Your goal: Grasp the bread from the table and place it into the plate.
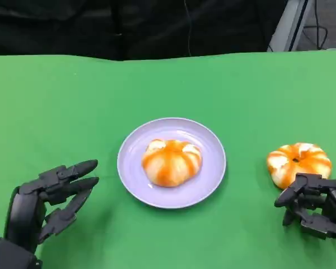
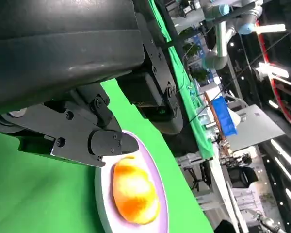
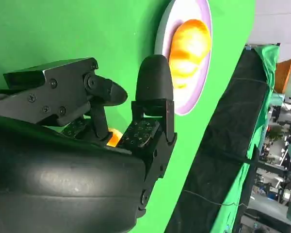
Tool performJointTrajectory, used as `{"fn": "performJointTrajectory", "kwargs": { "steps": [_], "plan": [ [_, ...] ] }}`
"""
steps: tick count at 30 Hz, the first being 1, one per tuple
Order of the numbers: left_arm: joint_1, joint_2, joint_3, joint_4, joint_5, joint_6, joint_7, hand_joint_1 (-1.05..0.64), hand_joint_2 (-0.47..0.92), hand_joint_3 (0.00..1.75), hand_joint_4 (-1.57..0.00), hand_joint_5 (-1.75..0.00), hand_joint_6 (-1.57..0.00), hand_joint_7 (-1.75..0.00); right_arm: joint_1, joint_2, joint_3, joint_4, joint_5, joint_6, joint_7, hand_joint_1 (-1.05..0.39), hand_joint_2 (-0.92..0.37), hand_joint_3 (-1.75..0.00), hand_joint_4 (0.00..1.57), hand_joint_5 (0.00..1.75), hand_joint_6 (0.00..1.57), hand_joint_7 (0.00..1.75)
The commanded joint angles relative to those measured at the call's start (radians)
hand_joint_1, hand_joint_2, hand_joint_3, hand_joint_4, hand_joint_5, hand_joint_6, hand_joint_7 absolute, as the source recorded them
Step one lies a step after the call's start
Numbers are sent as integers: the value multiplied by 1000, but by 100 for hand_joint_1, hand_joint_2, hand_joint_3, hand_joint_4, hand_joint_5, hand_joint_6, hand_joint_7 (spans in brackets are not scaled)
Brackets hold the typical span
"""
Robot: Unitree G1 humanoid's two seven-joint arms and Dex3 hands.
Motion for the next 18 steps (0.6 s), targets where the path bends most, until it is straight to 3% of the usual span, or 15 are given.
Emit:
{"fn": "performJointTrajectory", "kwargs": {
  "steps": [1,5,10,11,12,15,17,18],
  "plan": [
    [-3,8,13,12,-2,-4,6,-2,92,40,-108,-4,-102,-4,-4,-22,-8,0,7,-6,-5,8,-83,-64,90,136,94,97],
    [-2,11,15,16,7,-8,12,-2,92,42,-110,-4,-104,-4,-4,-23,-3,0,-3,-9,-19,7,-83,-63,90,136,94,97],
    [-2,1,19,15,-32,1,-28,-5,92,45,-130,-15,-124,-12,-4,-22,-3,-3,1,-7,-17,8,-83,-64,90,136,94,97],
    [-1,-2,21,14,-38,3,-33,-5,92,45,-130,-25,-127,-17,-3,-22,-3,-3,0,-6,-18,7,-83,-64,90,136,94,97],
    [-1,-3,23,13,-44,5,-39,-5,92,45,-116,-56,-124,-27,-3,-22,-2,-3,0,-5,-19,7,-83,-64,90,136,94,97],
    [2,-7,29,11,-54,12,-44,-5,92,47,-102,-92,-120,-42,-3,-23,-2,-4,-1,-5,-21,7,-83,-63,90,136,94,97],
    [7,-11,34,9,-61,19,-45,-4,88,58,-89,-132,-99,-95,-2,-24,-1,-4,-3,-4,-23,7,-83,-63,90,136,94,97],
    [10,-13,37,7,-66,23,-50,-4,87,60,-88,-137,-95,-104,-2,-25,0,-4,-5,-6,-27,8,-83,-63,90,136,94,97]
  ]
}}
